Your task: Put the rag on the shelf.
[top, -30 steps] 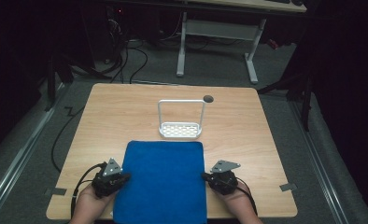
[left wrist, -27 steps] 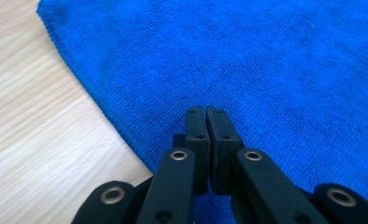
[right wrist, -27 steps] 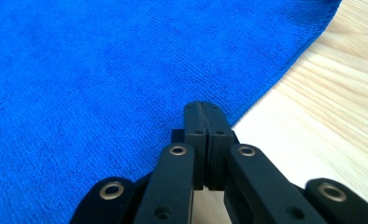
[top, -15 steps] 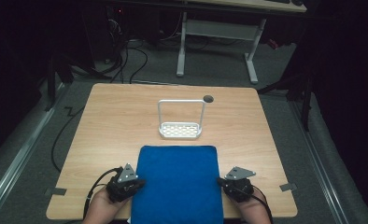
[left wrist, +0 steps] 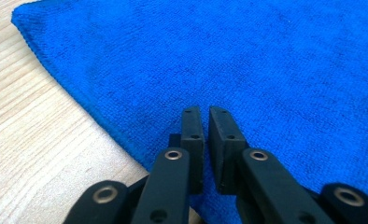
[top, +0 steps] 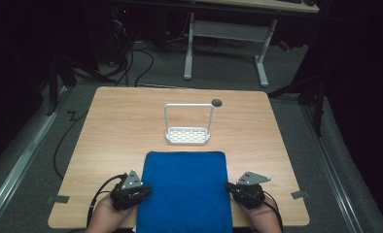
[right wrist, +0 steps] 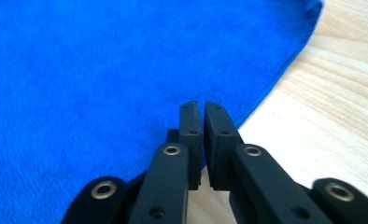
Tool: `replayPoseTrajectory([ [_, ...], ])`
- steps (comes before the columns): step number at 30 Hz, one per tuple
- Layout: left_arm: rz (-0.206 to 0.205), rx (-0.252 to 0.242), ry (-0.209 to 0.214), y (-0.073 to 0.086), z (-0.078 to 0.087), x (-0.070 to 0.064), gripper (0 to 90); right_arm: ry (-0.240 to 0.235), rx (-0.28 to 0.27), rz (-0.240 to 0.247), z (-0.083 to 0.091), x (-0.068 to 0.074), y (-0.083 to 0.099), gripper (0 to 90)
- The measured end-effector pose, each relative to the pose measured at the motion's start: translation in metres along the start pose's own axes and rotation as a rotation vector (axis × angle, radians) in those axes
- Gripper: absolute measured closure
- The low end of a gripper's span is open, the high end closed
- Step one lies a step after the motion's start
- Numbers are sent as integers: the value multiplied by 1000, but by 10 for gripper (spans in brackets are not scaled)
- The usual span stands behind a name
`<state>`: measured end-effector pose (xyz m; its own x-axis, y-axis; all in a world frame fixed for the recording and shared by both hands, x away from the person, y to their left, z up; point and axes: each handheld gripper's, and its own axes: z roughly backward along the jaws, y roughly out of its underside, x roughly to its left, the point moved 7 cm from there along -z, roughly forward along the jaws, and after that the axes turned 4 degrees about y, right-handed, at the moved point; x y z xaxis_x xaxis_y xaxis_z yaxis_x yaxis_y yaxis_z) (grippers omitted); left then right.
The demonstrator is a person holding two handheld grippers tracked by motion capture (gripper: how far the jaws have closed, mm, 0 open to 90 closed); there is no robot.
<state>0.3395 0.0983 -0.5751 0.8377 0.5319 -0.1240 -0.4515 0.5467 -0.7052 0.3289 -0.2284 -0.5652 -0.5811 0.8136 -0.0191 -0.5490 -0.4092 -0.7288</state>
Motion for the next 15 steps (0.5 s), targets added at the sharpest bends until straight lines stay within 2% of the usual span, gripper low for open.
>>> replayPoseTrajectory([
  [2,-1,-2,-12,-1,1,1,814,8,-12,-16,0,-4,0,813],
  [6,20,-40,-40,-3,5,6,772,23,-13,-28,-1,-7,1,794],
  [9,53,-79,-63,-5,9,12,708,43,-28,-42,-1,-11,0,770],
  [11,102,-112,-80,-5,12,22,691,45,-35,-51,-1,-13,-1,761],
  [12,102,-112,-80,-5,12,22,688,45,-35,-51,-1,-13,-1,761],
  [15,145,-132,-97,-6,13,34,674,53,-39,-54,-1,-15,-1,744],
])
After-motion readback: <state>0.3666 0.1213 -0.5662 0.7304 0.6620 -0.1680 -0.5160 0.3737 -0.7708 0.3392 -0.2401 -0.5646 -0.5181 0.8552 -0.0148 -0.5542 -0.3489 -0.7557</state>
